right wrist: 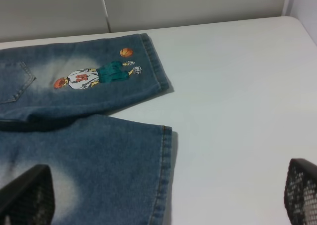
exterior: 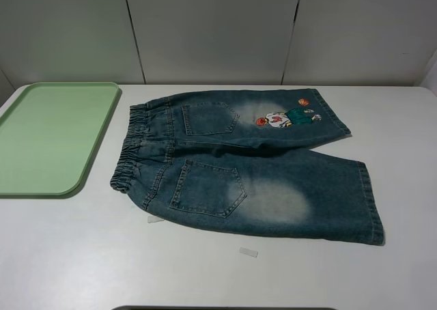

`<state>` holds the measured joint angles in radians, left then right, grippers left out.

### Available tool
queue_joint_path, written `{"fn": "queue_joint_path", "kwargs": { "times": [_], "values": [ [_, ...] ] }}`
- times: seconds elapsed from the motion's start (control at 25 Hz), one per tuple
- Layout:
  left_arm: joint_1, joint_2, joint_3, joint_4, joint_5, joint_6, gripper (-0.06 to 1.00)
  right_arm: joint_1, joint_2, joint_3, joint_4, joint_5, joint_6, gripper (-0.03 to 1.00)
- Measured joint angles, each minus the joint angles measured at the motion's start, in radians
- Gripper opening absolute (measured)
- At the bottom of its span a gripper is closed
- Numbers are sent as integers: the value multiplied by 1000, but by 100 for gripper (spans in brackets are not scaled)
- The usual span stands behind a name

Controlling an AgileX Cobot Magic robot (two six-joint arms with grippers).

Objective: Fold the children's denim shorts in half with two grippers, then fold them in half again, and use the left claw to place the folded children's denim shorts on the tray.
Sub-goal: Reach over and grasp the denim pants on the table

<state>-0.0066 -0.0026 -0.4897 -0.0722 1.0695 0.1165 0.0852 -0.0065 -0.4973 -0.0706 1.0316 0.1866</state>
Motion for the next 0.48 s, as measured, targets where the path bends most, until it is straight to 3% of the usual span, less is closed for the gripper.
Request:
{"fn": "queue_joint_path", "kwargs": {
  "times": [0.48],
  "values": [
    [0, 0, 0, 0, 0, 0, 99, 0, 0, 0, 1, 0, 0, 70]
  ]
}}
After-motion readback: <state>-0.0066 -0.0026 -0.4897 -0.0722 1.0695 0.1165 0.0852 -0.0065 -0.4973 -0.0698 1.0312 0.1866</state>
